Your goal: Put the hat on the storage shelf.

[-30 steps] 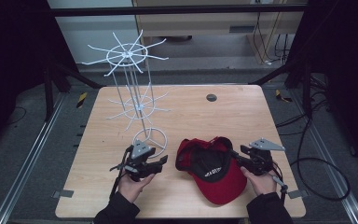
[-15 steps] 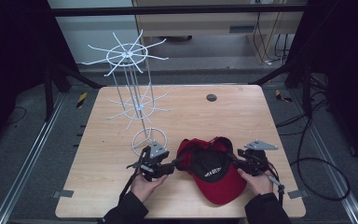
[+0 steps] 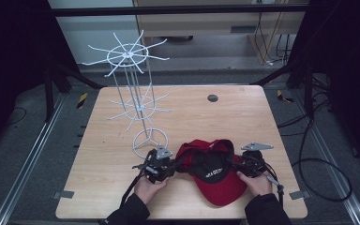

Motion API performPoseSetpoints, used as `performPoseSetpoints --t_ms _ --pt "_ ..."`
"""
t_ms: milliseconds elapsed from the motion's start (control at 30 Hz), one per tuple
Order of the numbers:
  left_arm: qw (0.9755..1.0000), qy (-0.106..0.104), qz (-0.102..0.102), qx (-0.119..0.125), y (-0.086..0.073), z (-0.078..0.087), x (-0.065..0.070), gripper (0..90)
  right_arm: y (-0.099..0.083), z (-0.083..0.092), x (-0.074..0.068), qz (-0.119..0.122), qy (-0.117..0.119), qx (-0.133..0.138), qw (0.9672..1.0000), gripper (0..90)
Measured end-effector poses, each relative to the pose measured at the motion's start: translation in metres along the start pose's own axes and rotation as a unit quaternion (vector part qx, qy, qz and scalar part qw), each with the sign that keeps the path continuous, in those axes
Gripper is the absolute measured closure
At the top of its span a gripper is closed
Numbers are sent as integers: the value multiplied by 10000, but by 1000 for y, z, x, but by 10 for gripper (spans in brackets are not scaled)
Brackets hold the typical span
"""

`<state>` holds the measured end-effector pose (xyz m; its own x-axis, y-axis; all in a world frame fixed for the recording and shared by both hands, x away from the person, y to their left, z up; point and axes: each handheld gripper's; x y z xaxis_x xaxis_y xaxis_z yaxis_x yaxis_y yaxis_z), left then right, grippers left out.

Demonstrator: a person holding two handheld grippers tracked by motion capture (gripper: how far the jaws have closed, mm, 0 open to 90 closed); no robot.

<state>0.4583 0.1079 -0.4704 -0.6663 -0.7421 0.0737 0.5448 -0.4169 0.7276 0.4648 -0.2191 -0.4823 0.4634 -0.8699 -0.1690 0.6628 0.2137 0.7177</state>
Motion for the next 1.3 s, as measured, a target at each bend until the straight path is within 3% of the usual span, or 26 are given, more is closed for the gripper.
performPoseSetpoints --t_ms 100,200,333,433,567,733,833,1067,1300 --pt "10000 3 -20 -11 -1 -1 0 779 1 2 -1 2 -10 28 10000 667" --pt "10000 0 -10 -21 -2 -2 -2 787 6 10 -2 -137 193 257 9994 737" --pt "10000 11 17 -23 -3 -3 -3 783 9 17 -8 -17 213 442 9988 765" --pt "10000 28 -32 -4 -2 -1 -2 723 14 27 -15 93 217 652 9976 787" --pt "9999 17 -102 93 -2 6 0 565 18 36 -21 157 208 861 9959 809" --pt "9990 23 -113 421 1 23 1 470 22 42 -26 232 240 983 9946 822" --pt "9984 -80 -64 548 7 30 0 433 26 45 -30 329 217 1051 9937 828" --pt "9967 -232 -204 751 26 37 12 352 32 47 -38 487 180 1028 9933 831" --pt "9963 -331 -382 698 50 24 30 339 37 48 -45 679 123 1013 9925 831"
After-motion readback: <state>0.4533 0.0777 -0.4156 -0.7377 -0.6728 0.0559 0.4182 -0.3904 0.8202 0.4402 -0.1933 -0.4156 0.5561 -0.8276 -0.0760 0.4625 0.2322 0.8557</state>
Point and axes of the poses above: each handheld gripper's, and its own axes: z roughly backward along the jaws, y roughly out of its top, x roughly to its right
